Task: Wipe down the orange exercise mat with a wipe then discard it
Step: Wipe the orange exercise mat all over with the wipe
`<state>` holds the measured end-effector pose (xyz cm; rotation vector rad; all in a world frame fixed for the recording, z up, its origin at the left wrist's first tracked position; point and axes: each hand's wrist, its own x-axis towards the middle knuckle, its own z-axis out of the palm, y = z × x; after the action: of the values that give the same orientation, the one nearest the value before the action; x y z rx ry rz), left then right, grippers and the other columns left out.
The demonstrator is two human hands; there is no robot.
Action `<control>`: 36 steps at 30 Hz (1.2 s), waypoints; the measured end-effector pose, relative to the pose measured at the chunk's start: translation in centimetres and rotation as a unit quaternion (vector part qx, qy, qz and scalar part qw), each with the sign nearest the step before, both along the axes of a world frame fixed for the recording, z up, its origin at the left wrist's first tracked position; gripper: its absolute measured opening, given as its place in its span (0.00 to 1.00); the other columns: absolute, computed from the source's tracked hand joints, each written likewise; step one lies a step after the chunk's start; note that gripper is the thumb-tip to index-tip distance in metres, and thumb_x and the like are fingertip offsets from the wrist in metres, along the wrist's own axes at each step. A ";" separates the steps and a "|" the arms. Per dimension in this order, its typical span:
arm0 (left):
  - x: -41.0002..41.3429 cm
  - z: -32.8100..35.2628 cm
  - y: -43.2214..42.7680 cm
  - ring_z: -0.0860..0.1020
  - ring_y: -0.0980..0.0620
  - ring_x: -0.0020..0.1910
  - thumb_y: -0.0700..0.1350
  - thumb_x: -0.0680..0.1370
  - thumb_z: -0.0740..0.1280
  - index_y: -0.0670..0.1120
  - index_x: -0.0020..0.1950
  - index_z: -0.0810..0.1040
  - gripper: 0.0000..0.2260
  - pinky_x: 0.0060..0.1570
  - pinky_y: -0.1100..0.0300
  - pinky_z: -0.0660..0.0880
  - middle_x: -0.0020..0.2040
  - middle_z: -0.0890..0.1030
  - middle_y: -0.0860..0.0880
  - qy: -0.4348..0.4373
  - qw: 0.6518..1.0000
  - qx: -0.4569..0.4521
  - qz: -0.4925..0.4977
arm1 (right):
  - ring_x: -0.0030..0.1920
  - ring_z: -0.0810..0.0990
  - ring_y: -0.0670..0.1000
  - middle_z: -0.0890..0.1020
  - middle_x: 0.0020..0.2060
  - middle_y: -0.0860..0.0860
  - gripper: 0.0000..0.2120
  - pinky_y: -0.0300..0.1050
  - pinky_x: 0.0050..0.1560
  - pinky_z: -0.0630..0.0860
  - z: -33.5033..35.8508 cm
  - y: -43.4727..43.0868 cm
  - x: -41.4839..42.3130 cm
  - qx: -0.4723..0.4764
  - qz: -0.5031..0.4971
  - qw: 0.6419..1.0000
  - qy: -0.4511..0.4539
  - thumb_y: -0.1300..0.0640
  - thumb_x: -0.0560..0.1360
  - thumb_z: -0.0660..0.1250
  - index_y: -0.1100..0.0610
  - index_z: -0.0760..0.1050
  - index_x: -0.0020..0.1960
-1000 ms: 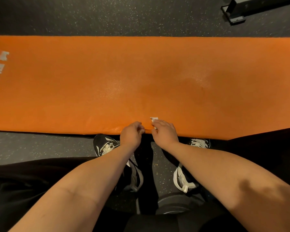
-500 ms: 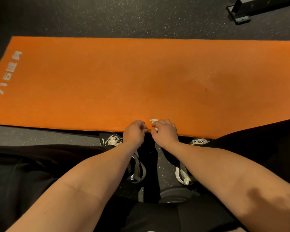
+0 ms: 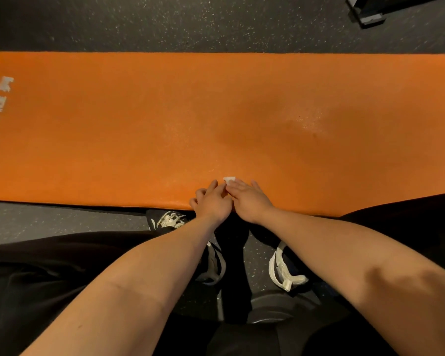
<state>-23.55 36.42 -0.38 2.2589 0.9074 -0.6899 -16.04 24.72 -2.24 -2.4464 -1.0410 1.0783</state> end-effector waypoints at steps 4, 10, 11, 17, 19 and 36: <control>0.7 -0.7 0.3 0.56 0.43 0.72 0.51 0.81 0.55 0.60 0.79 0.59 0.25 0.69 0.45 0.53 0.82 0.52 0.55 0.013 0.999 0.033 -0.025 | 0.82 0.43 0.47 0.51 0.82 0.46 0.30 0.58 0.79 0.36 -0.6 -0.1 2.4 -0.038 -0.002 0.998 -0.051 0.64 0.83 0.53 0.50 0.53 0.83; 2.2 -1.4 0.8 0.59 0.42 0.70 0.49 0.81 0.56 0.58 0.78 0.60 0.24 0.65 0.46 0.55 0.81 0.53 0.53 -0.014 0.998 0.064 -0.024 | 0.81 0.43 0.47 0.49 0.82 0.46 0.31 0.55 0.80 0.39 -0.9 1.2 3.2 -0.024 -0.055 0.997 -0.052 0.62 0.83 0.51 0.50 0.47 0.83; 2.7 -1.6 0.9 0.59 0.43 0.70 0.48 0.81 0.56 0.58 0.78 0.61 0.24 0.65 0.46 0.55 0.81 0.54 0.53 -0.019 0.997 0.070 -0.018 | 0.81 0.44 0.46 0.50 0.82 0.45 0.31 0.54 0.80 0.39 -1.1 1.4 2.9 0.000 -0.026 0.999 -0.043 0.62 0.83 0.51 0.49 0.47 0.83; 5.6 -3.0 1.3 0.54 0.44 0.75 0.48 0.81 0.57 0.58 0.78 0.61 0.24 0.69 0.42 0.53 0.82 0.52 0.53 -0.028 0.995 0.095 0.006 | 0.81 0.41 0.46 0.47 0.82 0.43 0.34 0.55 0.80 0.37 -3.3 1.9 7.0 -0.012 -0.019 0.996 -0.086 0.66 0.81 0.52 0.49 0.46 0.83; 6.0 -3.3 1.8 0.56 0.43 0.74 0.49 0.81 0.56 0.57 0.79 0.60 0.24 0.69 0.42 0.54 0.82 0.52 0.53 -0.033 0.994 0.103 -0.003 | 0.81 0.39 0.47 0.44 0.82 0.44 0.36 0.55 0.79 0.37 -3.9 2.3 8.7 -0.042 -0.097 0.989 -0.100 0.67 0.80 0.53 0.50 0.45 0.83; 8.6 -7.3 6.6 0.51 0.48 0.78 0.48 0.83 0.56 0.51 0.83 0.52 0.28 0.75 0.47 0.44 0.82 0.50 0.54 -0.130 0.987 0.085 0.050 | 0.81 0.38 0.47 0.43 0.82 0.47 0.34 0.58 0.79 0.37 -5.8 9.1 11.8 0.034 -0.035 0.994 -0.103 0.60 0.82 0.53 0.51 0.42 0.83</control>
<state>-14.96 42.98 -7.68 2.3625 0.9726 -0.2717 -4.21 33.79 -8.08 -2.5581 -1.0241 0.7693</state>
